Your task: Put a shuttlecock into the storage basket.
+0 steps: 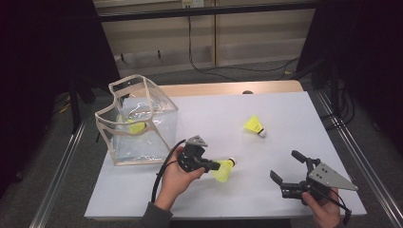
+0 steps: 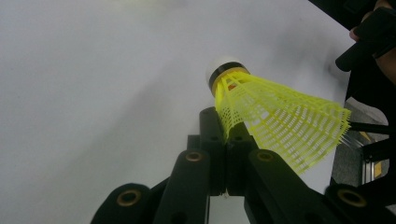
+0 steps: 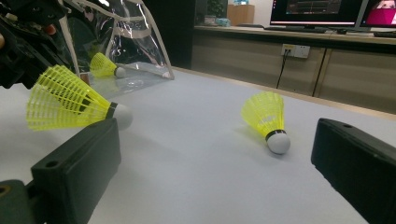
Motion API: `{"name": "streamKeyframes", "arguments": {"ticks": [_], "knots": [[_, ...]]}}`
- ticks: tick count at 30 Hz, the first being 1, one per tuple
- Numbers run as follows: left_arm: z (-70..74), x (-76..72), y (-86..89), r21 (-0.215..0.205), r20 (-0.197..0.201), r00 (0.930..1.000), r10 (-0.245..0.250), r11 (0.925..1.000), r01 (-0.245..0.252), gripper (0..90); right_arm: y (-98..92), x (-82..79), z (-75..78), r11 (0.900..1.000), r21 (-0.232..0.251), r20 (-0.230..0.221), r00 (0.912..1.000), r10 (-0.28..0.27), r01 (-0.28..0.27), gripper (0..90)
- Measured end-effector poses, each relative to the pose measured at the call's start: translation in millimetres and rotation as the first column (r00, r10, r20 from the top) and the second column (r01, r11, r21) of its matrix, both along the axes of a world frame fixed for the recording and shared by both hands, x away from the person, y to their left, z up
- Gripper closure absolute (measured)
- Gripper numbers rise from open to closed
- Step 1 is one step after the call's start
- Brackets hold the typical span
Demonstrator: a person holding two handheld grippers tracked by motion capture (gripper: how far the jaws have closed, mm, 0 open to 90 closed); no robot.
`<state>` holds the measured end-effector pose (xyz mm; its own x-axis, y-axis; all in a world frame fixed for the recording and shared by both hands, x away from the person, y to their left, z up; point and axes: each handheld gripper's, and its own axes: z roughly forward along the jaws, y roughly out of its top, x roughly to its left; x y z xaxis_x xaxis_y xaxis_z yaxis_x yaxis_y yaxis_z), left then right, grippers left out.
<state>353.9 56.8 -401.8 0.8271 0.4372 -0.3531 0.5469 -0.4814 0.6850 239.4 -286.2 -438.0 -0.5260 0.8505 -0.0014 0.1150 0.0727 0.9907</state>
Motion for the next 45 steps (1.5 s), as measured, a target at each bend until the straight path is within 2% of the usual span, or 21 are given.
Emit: {"name": "streamKeyframes", "arguments": {"ticks": [10,20,24,27,45], "knots": [[3.3,-0.7,1.9,0.014,-0.01,0.9999,-0.003,0.9999,0.003,89.3,0.8,0.2,0.0,1.0,-0.002,0.002,1.0,0.003,-0.003,1.2],[12.2,-3.1,8.1,0.044,-0.013,0.9997,-0.02,0.9988,0.021,89.3,0.8,0.8,-0.2,1.0,-0.005,0.001,1.0,0.001,-0.001,1.2],[16.8,-2.1,12.6,0.047,-0.008,0.9999,-0.011,0.9988,0.011,89.3,-0.1,1.2,-0.6,1.0,-0.003,-0.002,1.0,-0.002,0.002,1.2],[20.6,-0.3,15.7,0.044,-0.02,0.9998,-0.009,0.999,0.01,89.3,-0.2,1.0,-0.5,1.0,-0.005,-0.003,1.0,-0.001,0.001,1.2],[40.1,6.1,24.5,0.089,-0.019,0.9997,0.012,0.996,-0.01,89.3,0.0,0.8,-0.5,1.0,-0.004,-0.003,1.0,0.0,0.0,1.2]]}}
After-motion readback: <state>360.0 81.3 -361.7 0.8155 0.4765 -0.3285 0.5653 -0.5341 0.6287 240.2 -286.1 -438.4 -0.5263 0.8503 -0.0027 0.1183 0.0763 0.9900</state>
